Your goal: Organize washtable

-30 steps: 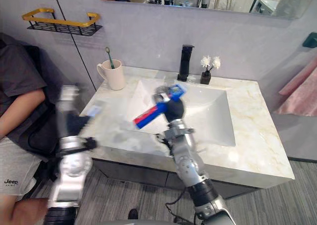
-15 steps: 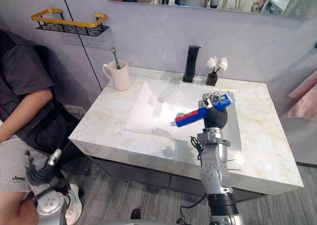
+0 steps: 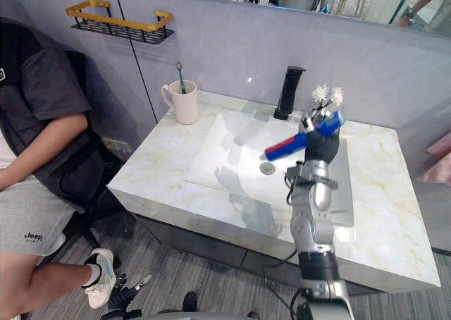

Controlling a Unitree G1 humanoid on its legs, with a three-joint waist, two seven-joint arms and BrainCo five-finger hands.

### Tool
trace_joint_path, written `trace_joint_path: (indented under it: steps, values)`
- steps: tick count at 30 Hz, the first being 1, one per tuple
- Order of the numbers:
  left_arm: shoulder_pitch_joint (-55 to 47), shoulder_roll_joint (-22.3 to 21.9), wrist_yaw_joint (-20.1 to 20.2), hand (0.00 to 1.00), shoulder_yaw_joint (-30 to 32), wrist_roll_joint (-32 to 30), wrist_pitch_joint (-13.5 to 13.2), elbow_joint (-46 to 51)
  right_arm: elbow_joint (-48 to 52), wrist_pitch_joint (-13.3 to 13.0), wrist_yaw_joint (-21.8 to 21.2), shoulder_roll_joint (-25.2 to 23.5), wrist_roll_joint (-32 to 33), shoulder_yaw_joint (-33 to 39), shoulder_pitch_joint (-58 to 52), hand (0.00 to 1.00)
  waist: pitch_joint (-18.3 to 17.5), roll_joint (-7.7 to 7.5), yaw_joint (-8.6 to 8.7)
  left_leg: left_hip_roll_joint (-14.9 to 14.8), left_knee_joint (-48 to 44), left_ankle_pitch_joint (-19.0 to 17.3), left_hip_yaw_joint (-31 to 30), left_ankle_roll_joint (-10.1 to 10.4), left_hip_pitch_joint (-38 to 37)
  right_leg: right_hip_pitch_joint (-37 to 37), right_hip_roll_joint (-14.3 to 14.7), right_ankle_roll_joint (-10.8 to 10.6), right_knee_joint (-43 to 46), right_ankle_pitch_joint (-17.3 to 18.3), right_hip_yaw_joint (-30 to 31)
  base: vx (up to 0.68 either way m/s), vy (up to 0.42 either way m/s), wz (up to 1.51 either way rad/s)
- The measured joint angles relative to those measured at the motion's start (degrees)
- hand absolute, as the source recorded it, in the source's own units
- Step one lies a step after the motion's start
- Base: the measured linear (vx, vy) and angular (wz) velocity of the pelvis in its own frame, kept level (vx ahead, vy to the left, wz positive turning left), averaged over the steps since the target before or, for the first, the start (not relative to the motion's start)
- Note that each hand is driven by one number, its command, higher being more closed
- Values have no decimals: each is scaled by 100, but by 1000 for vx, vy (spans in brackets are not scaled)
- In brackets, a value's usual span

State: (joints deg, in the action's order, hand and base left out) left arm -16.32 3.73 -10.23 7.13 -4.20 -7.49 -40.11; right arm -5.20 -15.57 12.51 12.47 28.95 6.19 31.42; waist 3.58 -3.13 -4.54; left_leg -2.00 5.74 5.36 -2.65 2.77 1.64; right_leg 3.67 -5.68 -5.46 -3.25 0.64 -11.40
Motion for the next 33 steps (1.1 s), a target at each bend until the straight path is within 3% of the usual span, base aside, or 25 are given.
trace_joint_path:
  steps: [6,13,16,25,33]
  values:
    - [165,221,23,0,-264,2,-66,-9,-1153,-66,437,741,-608,-209,2176,100,291,-106,-290,7,-21,65,-152,-4,176,-74,19,1,-29,-2,-147,22,-21,13]
    - [344,340,19,0,-476,-2,-199,-56,-2341,-22,980,899,-1137,-613,3727,100,618,-117,-578,3,-25,109,-353,21,380,-145,58,3,-91,-2,-371,14,-21,16]
    - [426,409,16,0,-526,-56,-248,-96,-2793,48,1144,947,-1376,-724,4244,100,807,-128,-592,8,-25,161,-497,35,505,-197,70,3,-91,-1,-520,-28,-16,23]
    - [633,540,1,0,-711,-53,-305,-327,-3564,115,1386,1269,-1388,-1053,5184,100,1201,-111,-898,21,-26,272,-845,92,884,-368,122,22,-120,25,-920,-15,-13,22]
    - [633,537,-109,0,-781,-38,-309,-398,-3966,219,1362,1271,-1367,-1303,5351,100,1388,-39,-1039,35,-27,295,-1059,121,1042,-400,159,26,-204,39,-1117,4,-10,13]
